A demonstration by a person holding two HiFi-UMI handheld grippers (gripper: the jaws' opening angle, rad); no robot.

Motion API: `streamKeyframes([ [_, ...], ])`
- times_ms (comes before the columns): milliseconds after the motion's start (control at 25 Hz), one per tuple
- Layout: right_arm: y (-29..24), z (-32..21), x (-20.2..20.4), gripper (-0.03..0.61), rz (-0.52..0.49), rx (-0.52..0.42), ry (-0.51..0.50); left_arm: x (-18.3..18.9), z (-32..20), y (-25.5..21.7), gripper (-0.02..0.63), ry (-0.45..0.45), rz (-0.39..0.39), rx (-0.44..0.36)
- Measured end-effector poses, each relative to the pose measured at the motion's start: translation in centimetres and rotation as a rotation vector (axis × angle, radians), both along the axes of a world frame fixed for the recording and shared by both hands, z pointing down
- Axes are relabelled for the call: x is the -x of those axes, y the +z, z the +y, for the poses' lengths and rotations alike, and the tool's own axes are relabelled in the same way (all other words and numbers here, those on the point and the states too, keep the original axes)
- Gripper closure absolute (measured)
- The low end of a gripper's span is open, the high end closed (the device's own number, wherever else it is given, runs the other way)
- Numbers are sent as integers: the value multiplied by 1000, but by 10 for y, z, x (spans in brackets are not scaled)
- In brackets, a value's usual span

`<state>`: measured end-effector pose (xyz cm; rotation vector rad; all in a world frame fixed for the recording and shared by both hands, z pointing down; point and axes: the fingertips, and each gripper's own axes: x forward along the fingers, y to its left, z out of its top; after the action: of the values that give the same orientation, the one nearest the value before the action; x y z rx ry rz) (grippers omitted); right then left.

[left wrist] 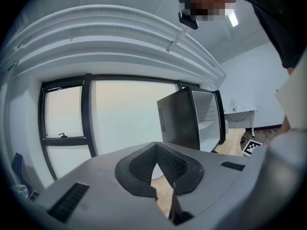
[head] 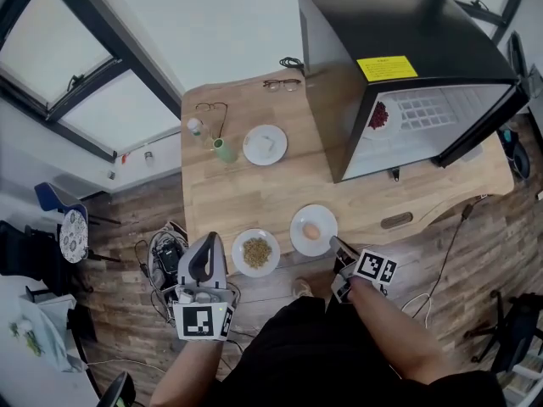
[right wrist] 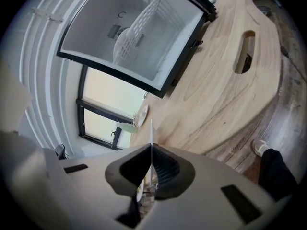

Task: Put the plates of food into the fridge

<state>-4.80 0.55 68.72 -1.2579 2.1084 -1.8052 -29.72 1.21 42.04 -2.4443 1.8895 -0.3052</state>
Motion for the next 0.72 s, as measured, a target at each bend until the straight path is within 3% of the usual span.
streamKeyframes([
  [720,-64,-27,-53,549,-45,-114,70,-51,-29,-12,611,60,51,-36],
])
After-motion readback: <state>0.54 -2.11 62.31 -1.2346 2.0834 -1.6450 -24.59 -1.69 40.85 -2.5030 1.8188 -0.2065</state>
